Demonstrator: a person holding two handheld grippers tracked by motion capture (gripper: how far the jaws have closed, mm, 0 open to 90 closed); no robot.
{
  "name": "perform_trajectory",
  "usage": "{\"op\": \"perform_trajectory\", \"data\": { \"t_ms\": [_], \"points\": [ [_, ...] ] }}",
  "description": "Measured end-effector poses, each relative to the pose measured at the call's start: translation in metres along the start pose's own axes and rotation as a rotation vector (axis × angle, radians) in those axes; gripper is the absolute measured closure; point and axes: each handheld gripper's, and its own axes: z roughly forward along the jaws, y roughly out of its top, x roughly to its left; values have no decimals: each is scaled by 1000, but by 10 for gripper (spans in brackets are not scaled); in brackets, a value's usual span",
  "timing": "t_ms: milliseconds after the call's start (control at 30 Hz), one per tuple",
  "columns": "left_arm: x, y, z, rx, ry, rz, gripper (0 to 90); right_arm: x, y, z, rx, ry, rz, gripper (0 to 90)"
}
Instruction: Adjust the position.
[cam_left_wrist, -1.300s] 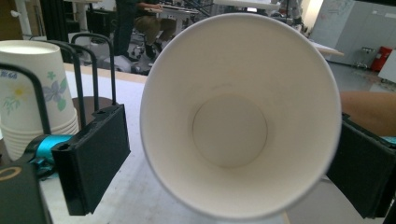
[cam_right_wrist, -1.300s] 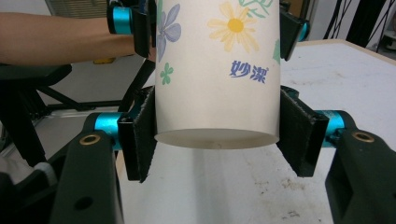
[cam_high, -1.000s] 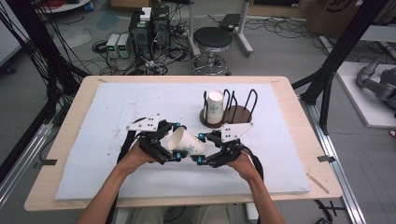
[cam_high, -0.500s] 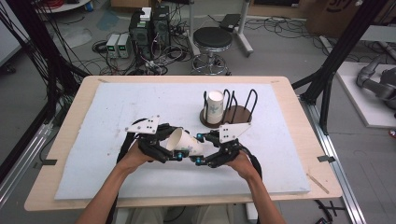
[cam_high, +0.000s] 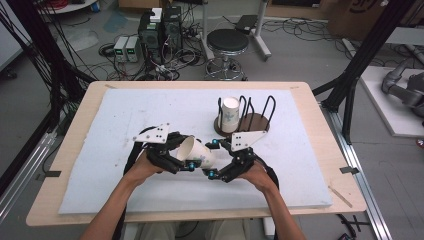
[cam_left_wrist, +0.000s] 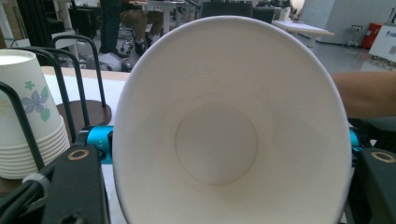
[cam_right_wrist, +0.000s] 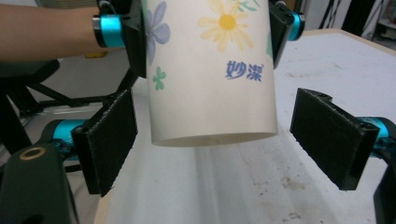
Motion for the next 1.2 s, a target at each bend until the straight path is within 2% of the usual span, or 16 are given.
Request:
{"op": "perform_trajectory", "data": {
  "t_ms": [133, 200, 267, 400, 500, 533, 600, 867, 1033, 1100, 1200],
  "points": [
    [0, 1, -2, 14, 13, 7, 303, 1, 0, 0, 28, -27, 2, 152],
    [-1, 1, -4, 31, 33, 5, 303, 2, 0, -1, 36, -47, 0, 152],
    [0, 3, -7, 75, 57, 10, 303, 2, -2, -5, 44, -92, 12, 153],
    [2, 7, -11, 126, 95, 0, 303, 4, -6, -14, 52, -187, 44, 153],
    [6, 12, -15, 201, 124, 7, 302, 3, -12, -21, 71, -262, 67, 153],
    [7, 12, -15, 210, 129, 8, 301, 4, -15, -25, 82, -295, 89, 153],
    [10, 15, -16, 249, 134, 19, 300, 4, -19, -29, 85, -325, 107, 153],
    [22, 28, -19, 416, 165, 44, 300, 4, -43, -46, 137, -506, 202, 157],
    [29, 32, -17, 518, 194, 65, 299, 3, -55, -55, 195, -662, 250, 164],
    [33, 33, -15, 578, 201, 82, 300, 3, -60, -60, 210, -717, 274, 164],
    [38, 35, -11, 640, 202, 99, 300, 3, -67, -64, 213, -753, 300, 164]
  ]
}}
